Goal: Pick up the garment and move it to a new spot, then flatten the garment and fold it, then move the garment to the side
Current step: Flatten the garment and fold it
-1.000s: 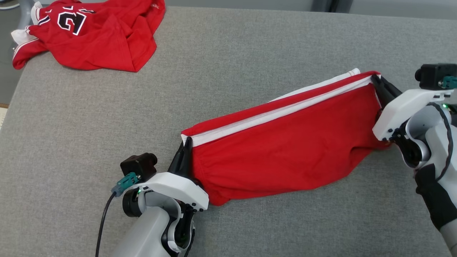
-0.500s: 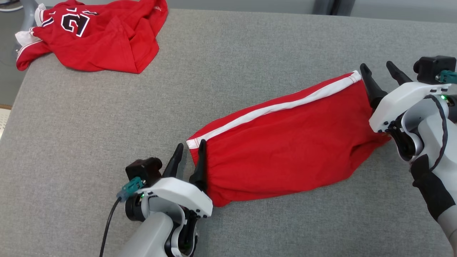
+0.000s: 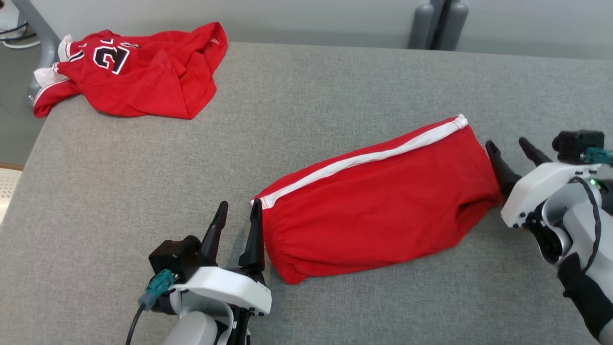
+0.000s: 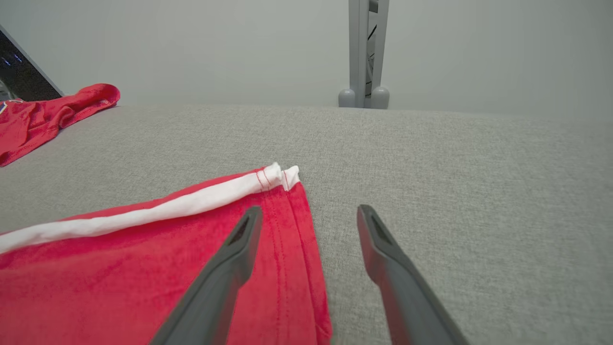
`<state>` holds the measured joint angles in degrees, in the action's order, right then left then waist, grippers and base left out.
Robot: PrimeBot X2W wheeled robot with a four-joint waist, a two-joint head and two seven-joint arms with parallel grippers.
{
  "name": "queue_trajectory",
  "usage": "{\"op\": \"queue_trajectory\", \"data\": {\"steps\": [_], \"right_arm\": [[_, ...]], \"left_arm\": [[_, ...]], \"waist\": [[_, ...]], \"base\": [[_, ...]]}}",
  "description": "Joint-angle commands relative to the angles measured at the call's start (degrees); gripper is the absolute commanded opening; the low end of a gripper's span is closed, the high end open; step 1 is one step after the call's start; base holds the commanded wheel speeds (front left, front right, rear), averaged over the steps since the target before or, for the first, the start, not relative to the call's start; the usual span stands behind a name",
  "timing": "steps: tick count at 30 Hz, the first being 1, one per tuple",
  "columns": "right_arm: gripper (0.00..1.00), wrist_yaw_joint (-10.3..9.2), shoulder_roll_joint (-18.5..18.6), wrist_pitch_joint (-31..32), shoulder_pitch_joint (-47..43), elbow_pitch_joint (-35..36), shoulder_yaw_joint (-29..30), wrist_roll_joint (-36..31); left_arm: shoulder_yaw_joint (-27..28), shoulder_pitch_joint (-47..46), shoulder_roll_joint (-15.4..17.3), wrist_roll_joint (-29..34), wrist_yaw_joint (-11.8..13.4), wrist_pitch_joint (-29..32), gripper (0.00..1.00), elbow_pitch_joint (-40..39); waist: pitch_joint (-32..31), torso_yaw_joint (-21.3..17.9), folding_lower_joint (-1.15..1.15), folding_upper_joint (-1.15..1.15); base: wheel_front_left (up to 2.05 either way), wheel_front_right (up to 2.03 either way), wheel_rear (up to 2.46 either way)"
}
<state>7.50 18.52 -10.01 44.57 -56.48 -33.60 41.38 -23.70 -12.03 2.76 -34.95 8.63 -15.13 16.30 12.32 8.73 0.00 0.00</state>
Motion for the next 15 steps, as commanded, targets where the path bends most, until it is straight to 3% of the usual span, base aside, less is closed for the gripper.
{"op": "queue_trajectory", "data": {"steps": [1,7,15], "right_arm": [[1.00,-0.01,0.44,0.29,-0.61,-0.25,-0.13,0.55],[1.00,0.00,-0.24,1.54,-2.35,-2.88,-1.46,2.80],[1.00,0.00,-1.39,3.62,-3.49,-8.96,-1.39,4.91]], "left_arm": [[0.49,0.38,0.27,0.71,-0.24,-0.02,1.00,-0.71],[2.87,4.10,0.28,4.55,-1.32,-0.02,1.00,-5.35],[5.25,7.51,0.25,5.02,-1.50,-0.01,1.00,-7.51]], "waist": [[-0.53,0.03,0.00,0.00],[-2.22,0.99,0.00,0.00],[-3.56,3.26,0.00,0.00]], "base": [[0.00,0.00,0.00],[0.00,0.00,0.00],[0.00,0.00,0.00]]}}
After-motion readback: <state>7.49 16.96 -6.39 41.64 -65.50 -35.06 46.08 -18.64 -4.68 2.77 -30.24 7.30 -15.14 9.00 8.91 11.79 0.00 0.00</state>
